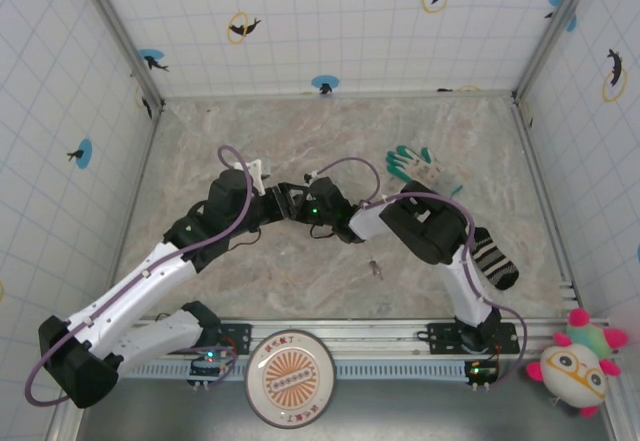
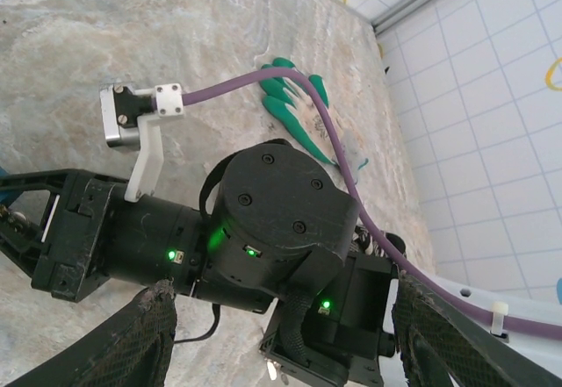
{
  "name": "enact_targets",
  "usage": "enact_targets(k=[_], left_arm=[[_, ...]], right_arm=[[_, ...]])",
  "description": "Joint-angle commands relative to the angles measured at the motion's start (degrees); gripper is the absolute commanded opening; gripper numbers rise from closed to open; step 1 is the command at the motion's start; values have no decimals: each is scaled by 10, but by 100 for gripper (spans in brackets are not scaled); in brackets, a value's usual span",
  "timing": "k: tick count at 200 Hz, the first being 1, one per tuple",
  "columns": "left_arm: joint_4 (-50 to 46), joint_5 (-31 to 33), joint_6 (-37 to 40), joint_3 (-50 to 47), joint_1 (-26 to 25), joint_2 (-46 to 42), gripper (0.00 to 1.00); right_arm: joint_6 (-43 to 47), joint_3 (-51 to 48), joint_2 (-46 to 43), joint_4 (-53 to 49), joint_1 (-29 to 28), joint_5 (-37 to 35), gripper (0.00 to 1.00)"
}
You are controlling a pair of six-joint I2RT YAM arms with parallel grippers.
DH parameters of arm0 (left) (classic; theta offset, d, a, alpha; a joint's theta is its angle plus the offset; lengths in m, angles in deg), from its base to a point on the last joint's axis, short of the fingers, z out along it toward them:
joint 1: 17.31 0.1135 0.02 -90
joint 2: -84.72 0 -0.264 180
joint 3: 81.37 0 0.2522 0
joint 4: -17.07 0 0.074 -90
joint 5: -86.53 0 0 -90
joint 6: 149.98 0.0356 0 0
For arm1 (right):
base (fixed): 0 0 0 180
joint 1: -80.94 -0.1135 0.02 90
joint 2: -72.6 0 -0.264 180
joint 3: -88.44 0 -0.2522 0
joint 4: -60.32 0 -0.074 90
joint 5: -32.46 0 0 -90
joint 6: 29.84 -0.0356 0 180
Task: Unlock with the key
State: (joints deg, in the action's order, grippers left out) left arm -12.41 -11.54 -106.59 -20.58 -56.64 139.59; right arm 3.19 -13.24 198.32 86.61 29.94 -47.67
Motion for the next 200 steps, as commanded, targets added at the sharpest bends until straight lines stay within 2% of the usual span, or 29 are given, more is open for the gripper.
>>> enact_targets(k=[1, 49, 81, 115, 152, 168, 200], left_arm=[[10, 0, -7, -8, -3, 1, 66], [10, 3, -9, -9, -2, -1, 66], [10, 7, -11, -10, -2, -2, 66], [9, 17, -12, -12, -2, -5, 66], [7, 30, -14, -16, -1, -11, 67], [7, 38, -17, -20, 0, -14, 74], [3, 45, -20, -24, 1, -8, 76]], right_arm=[[-4, 25, 10, 3, -3, -8, 16], [9, 17, -5, -26, 3, -23, 28], [37, -5, -46, -60, 10, -41, 34], [91, -44, -124, -130, 14, -86, 41], [132, -107, -220, -196, 22, -133, 44], [164, -127, -270, -240, 18, -168, 44], [193, -181, -368, -282, 15, -220, 45]])
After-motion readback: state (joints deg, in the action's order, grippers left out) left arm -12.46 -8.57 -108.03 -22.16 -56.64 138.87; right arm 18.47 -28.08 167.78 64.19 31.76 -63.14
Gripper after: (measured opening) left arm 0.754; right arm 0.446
